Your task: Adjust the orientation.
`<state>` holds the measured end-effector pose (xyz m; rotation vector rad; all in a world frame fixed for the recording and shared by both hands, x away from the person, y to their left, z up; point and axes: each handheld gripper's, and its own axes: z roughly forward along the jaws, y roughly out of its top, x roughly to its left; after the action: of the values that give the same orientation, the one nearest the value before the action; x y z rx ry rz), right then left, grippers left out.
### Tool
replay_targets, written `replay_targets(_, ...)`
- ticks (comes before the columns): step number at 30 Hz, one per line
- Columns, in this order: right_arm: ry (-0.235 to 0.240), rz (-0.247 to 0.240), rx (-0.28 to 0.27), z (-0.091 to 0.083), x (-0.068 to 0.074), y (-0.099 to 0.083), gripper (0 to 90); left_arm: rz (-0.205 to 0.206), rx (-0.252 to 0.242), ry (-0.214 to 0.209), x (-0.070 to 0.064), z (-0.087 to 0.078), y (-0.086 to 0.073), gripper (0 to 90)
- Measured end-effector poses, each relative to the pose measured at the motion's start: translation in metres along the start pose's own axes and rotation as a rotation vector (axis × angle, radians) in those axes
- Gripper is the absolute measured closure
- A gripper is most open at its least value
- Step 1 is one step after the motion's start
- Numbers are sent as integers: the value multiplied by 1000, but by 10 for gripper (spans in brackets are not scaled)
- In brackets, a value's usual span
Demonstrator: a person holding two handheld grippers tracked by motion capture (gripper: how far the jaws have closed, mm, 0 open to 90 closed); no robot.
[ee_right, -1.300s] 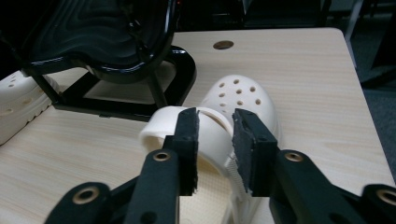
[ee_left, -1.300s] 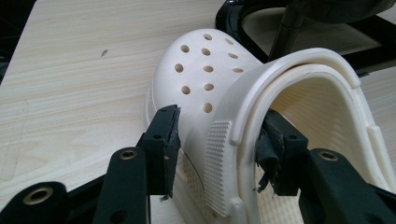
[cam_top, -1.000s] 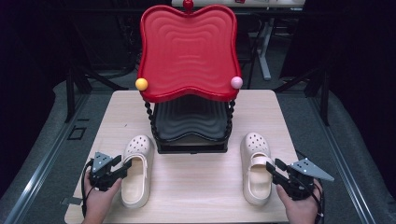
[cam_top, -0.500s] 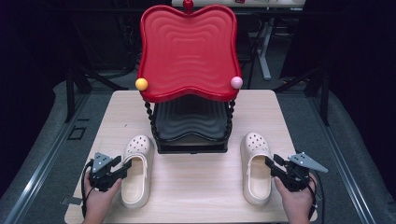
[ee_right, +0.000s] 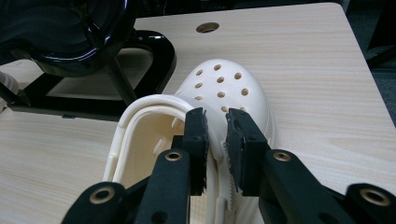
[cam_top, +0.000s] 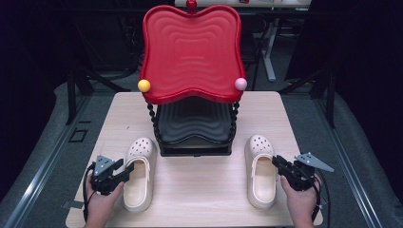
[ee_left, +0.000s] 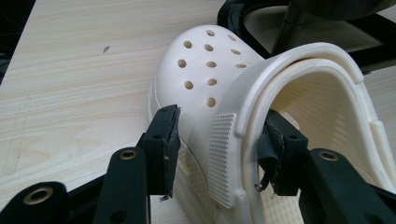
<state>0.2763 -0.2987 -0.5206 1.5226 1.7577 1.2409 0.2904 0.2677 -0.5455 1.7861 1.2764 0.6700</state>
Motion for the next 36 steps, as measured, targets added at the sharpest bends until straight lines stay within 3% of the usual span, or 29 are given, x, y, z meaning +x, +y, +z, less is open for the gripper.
replay_targets(7,15,20,-5,1,-3,-2,727,5,8,-3,0,2,0,527)
replay_targets(15,-42,-93,-2,-5,7,-4,642,0,3,-4,0,2,0,526)
replay_targets(16,-65,-122,11,-4,10,-7,610,0,3,-4,0,2,0,527)
replay_targets(19,-93,-148,44,-1,13,-10,595,1,3,-5,0,1,0,527)
replay_targets(21,-127,-178,94,5,16,-14,603,3,4,-5,-1,1,0,527)
replay_targets(26,-163,-155,107,5,14,-16,683,3,11,-3,-1,1,0,526)
replay_targets(29,-153,-148,112,6,14,-15,708,-2,12,-5,-1,2,0,527)
replay_targets(36,-142,-181,120,7,12,-12,737,5,11,-7,-1,2,0,527)
